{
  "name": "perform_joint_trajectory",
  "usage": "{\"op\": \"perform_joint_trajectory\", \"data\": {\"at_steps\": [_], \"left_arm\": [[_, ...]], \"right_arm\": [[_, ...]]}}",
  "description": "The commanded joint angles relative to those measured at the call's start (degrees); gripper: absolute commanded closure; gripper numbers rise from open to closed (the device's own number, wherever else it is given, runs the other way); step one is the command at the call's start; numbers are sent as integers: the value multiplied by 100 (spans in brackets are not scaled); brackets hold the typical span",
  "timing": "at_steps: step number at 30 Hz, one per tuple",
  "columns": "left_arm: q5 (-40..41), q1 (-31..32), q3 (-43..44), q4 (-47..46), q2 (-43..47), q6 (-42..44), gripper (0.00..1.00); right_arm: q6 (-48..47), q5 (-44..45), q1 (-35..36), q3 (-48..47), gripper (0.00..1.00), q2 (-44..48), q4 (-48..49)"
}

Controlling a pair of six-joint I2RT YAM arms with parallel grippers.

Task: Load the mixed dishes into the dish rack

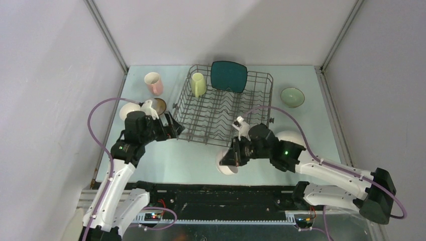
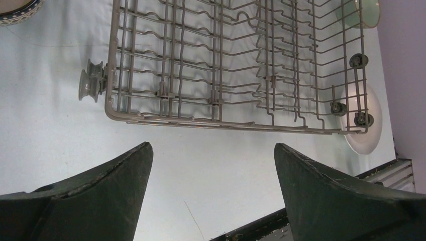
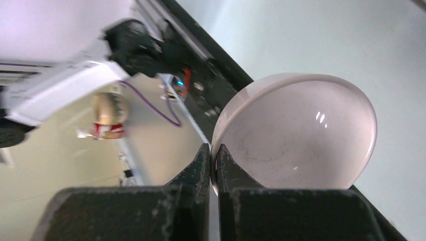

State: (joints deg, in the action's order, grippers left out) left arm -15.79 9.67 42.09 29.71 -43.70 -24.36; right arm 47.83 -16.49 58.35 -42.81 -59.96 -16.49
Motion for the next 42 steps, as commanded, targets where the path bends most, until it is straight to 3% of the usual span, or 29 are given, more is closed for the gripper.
{"op": "perform_joint_trajectory", "data": {"at_steps": [1,12,16,18,21,23,28,32,35,42], "left_arm": [[-174,107,-7,-159,113,97,2],[327,652,5,-385,497,193,4],[459,901,119,-510,446,77,5],[468,1171,75,-739,436,127,6],[913,1709,-115,-1378,604,294,6],[1222,2021,-175,-1588,719,528,6],[1943,2609,-582,-2353,926,898,0],[1961,2953,-933,-3223,867,1414,0],[1706,3061,-1054,-3749,472,1916,0],[2162,3731,-1454,-5992,-502,3049,0]], "right_arm": [[76,-1336,-486,-399,100,28,1560],[101,-1544,-1324,-1234,100,30,2789],[360,-1129,-1900,-1248,100,37,2996],[525,-519,-1974,-1248,100,72,2914],[549,736,-1897,-1248,100,221,2721],[555,1026,-1899,-1248,100,278,2622],[566,795,-2175,-1248,100,261,2673],[684,670,-2380,-1189,100,154,2792],[870,847,-2470,-1160,100,55,2810],[1388,569,-2499,-981,100,-183,3519]]}}
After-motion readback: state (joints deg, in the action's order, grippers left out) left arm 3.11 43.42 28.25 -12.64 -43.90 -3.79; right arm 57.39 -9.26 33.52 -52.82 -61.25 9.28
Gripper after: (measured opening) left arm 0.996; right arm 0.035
